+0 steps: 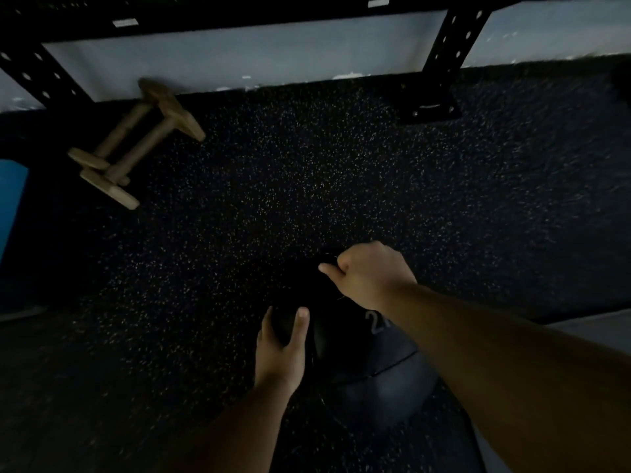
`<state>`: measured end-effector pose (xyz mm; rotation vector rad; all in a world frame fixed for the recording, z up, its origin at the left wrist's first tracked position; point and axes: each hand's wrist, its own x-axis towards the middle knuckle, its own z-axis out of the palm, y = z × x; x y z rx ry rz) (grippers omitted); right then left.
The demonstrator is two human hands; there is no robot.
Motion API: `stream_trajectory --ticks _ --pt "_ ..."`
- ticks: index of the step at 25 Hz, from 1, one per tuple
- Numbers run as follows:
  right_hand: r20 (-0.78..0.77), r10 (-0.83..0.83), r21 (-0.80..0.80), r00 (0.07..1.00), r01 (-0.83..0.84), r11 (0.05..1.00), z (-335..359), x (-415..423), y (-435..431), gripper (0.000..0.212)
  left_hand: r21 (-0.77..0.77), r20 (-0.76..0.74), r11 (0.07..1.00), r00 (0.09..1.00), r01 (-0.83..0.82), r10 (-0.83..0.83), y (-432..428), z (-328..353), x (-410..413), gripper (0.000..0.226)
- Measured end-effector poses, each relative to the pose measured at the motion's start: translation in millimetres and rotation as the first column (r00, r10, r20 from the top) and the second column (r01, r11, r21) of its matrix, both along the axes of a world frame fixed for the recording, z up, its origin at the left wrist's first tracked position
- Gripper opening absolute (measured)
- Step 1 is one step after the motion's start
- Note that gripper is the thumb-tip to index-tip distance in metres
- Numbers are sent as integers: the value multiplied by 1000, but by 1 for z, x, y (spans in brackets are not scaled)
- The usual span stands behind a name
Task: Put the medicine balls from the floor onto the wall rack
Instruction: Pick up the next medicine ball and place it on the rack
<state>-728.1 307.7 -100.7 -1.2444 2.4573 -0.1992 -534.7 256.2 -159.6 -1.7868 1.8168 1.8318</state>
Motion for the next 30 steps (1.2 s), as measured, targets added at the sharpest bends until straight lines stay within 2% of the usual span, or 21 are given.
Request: stream_trajectory --ticks 3,6,10,12,14,15,17,19,20,22,25,26,28,30 --pt "-127 31 -105 991 -44 994 73 -17 -24 55 -42 -110 991 987 -125 120 -11 44 -30 127" --pt "-237 -40 -227 971 -16 974 193 -50 -42 58 -124 -285 976 948 -180 139 -41 137 -77 118" --pt "-398 -132 -415 908 -50 909 392 -83 -69 59 -163 -467 968 879 -190 94 -101 316 -139 110" --pt "-513 -187 -469 838 -91 879 513 -98 -89 58 -196 -604 959 796 -204 46 -139 430 -170 88" --pt "-599 -254 -526 760 -134 840 630 -108 -107 62 -222 -653 960 757 -168 -18 -170 550 -193 60" --pt "-630 -297 -565 717 -160 810 704 -114 -115 63 -250 -687 960 722 -128 -82 -187 627 -206 62" --pt "-659 -378 -646 650 -232 728 821 -123 -119 60 -300 -753 948 637 -109 -165 -205 748 -217 90" --pt "-662 -425 -691 617 -282 666 944 -116 -118 55 -366 -815 926 514 -95 -269 -212 872 -216 108" --pt "-668 -442 -701 599 -306 645 998 -108 -114 53 -393 -834 917 445 -65 -326 -212 925 -211 110" --pt "-670 -482 -723 565 -349 596 1092 -86 -104 51 -481 -841 875 307 -52 -444 -208 1017 -199 101" --pt "-667 -531 -744 523 -422 519 1184 -63 -91 53 -557 -814 825 255 -94 -521 -198 1106 -192 120" --pt "-667 -545 -745 508 -445 498 1204 -58 -88 53 -569 -813 813 228 -119 -536 -194 1124 -192 119" --pt "-684 -561 -728 468 -489 480 1231 -60 -81 54 -572 -817 806 186 -151 -545 -185 1150 -198 117" --pt "-698 -565 -713 440 -502 490 1242 -73 -75 53 -563 -822 817 188 -128 -537 -177 1161 -209 136"
